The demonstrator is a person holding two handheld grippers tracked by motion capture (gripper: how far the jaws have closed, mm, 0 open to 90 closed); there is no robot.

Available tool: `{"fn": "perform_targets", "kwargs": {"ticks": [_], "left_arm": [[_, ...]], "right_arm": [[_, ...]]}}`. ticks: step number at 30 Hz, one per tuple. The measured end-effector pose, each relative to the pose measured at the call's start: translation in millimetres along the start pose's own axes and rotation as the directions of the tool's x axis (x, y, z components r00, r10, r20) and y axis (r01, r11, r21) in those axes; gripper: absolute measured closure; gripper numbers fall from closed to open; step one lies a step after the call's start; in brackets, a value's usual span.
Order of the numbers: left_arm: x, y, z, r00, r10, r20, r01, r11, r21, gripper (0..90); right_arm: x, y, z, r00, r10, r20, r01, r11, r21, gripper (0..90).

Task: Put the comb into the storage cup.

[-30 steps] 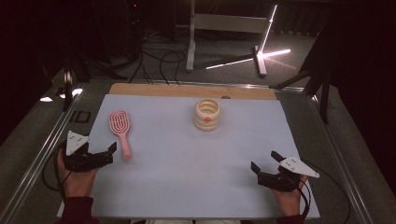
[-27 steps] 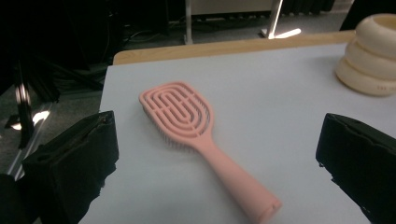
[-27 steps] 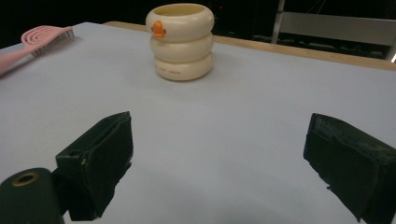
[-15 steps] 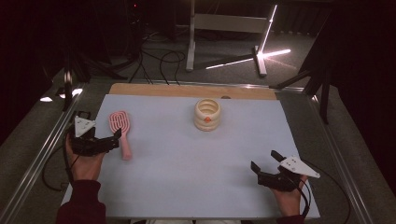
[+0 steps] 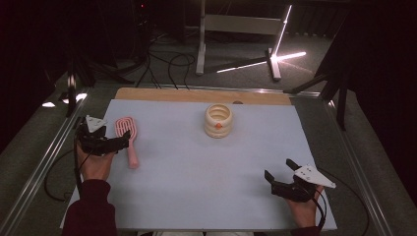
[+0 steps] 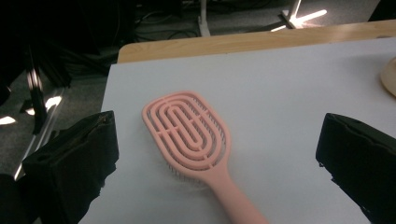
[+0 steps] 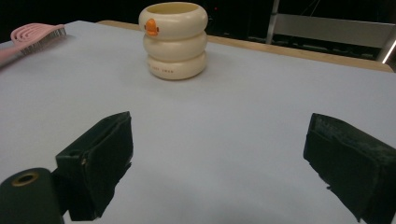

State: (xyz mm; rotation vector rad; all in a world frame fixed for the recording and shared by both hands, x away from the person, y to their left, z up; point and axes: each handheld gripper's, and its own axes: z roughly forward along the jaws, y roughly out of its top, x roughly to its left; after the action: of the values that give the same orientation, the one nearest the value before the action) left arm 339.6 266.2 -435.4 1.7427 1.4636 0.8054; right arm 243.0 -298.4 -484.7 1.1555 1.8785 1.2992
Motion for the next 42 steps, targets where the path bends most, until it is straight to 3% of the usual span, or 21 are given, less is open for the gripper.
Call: {"fn": "perform_targets", "kwargs": {"ticks": [13,15,17,24,34,37,42], "left_arm": [[3.6,3.6,23.9,0.9969,-0.074,-0.025,0.076,0.9929,0.091,0.0],[4.0,3.4,25.5,0.9966,-0.077,-0.030,0.080,0.9920,0.098,0.0],[4.5,1.2,32.8,0.9963,-0.065,-0.057,0.072,0.9875,0.140,0.0],[4.2,0.2,40.8,0.9951,-0.080,-0.058,0.089,0.9816,0.169,0.0],[4.3,0.3,53.1,0.9883,-0.126,-0.085,0.142,0.9651,0.220,0.0],[4.5,-1.0,56.3,0.9884,-0.115,-0.099,0.136,0.9611,0.241,0.0],[5.6,-2.1,61.1,0.9856,-0.130,-0.108,0.155,0.9491,0.274,0.0]], "right_arm": [[-0.9,-1.6,0.5,0.9999,0.010,-0.006,-0.010,1.000,0.006,8.5],[-0.9,-1.8,0.6,0.9999,0.009,-0.005,-0.009,1.000,0.006,8.6],[-0.1,-2.2,1.5,0.9999,0.010,-0.004,-0.009,1.000,0.010,8.6],[0.4,-2.5,2.0,1.0000,0.006,-0.006,-0.006,1.000,0.013,8.5],[-0.2,-3.1,1.6,1.0000,0.009,-0.002,-0.009,1.000,0.016,8.5],[-0.1,-3.1,1.4,1.0000,0.009,-0.001,-0.009,1.000,0.016,8.6],[0.2,-3.3,1.5,1.0000,0.007,-0.003,-0.007,1.000,0.017,8.5]]}}
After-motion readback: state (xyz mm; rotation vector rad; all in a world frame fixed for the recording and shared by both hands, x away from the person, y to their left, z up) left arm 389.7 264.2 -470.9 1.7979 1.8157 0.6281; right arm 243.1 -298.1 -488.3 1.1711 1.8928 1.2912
